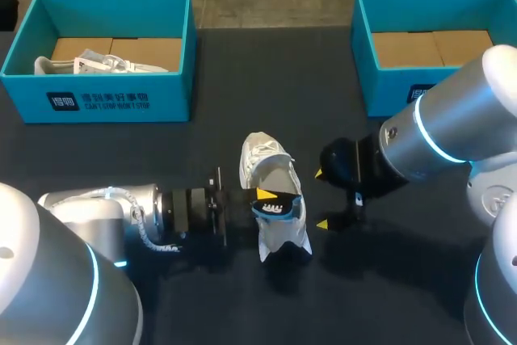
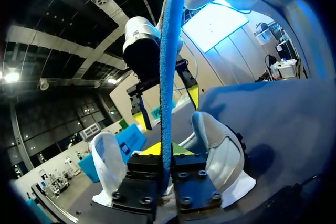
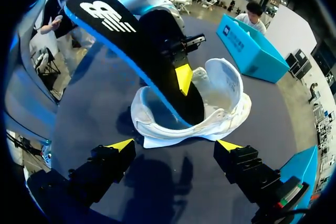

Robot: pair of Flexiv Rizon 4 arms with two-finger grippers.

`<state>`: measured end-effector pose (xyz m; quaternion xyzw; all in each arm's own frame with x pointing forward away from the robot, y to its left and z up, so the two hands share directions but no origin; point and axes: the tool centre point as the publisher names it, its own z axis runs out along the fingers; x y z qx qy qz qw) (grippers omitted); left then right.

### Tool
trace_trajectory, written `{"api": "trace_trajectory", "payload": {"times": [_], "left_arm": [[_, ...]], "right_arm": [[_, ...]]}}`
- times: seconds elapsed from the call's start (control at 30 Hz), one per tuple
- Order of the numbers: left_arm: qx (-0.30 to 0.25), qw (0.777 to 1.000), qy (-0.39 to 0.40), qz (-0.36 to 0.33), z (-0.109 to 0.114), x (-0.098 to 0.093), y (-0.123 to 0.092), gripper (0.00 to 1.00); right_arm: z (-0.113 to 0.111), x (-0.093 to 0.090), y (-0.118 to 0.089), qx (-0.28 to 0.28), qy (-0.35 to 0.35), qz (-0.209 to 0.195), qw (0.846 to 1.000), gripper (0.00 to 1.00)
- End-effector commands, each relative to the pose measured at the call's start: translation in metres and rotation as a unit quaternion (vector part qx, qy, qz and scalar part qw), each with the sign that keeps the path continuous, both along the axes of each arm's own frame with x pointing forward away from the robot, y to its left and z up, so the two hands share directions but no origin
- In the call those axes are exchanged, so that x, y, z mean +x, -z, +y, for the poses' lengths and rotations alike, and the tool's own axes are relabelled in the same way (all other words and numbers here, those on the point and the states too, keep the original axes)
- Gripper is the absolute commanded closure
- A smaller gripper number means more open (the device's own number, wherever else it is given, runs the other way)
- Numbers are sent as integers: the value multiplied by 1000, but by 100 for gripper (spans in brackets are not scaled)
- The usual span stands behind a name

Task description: Take the shoe out of the shoebox, open the shoe tongue, remove and reinsert the insole, then place the shoe into the shoebox

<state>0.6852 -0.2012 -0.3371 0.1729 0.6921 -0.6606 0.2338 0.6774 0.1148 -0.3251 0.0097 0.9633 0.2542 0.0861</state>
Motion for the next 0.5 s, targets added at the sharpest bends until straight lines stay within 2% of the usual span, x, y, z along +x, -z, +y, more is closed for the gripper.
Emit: {"api": "trace_trajectory", "payload": {"times": [0.03,0.4,0.5], "left_arm": [[1,1000,1,0,1,-5,-4,65],[-16,1000,12,-8,0,-24,-21,71],[-11,1000,16,-6,-2,-27,-17,85]], "right_arm": [[1,-1,1,0,0,-1,1000,0],[1,-1,1,0,0,-1,1000,0],[1,-1,1,0,0,-1,1000,0]]}}
